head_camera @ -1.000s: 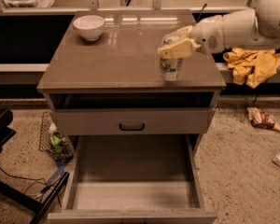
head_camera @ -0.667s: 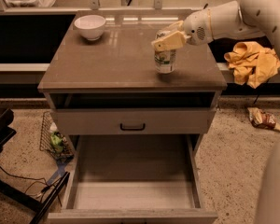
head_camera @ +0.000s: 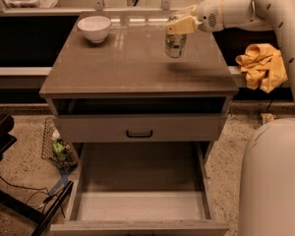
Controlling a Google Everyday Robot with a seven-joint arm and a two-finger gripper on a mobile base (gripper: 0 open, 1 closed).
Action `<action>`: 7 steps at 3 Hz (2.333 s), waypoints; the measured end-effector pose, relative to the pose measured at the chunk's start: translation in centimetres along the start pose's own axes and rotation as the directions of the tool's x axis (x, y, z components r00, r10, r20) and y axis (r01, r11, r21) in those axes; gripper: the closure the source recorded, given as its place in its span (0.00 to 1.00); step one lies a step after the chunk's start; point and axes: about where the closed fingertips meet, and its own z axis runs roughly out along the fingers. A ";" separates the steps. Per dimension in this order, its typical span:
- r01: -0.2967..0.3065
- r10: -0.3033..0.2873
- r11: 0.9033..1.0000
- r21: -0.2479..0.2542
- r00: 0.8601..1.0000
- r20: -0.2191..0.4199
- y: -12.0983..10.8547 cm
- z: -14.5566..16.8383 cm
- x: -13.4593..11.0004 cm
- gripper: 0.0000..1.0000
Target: Pick 7up can from middle drawer and place on counter
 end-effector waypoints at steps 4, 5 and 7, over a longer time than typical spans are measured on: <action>-0.088 0.088 0.996 0.014 0.996 0.005 -3.2 2.3 4.9 0.75; -0.088 0.088 0.996 0.014 0.996 0.005 -3.2 2.2 4.9 0.52; -0.090 0.090 0.996 0.003 0.996 0.004 -3.0 3.0 5.0 0.05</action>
Offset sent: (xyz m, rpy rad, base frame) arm 0.0455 -0.0272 -0.0638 0.0724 0.0661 -0.0810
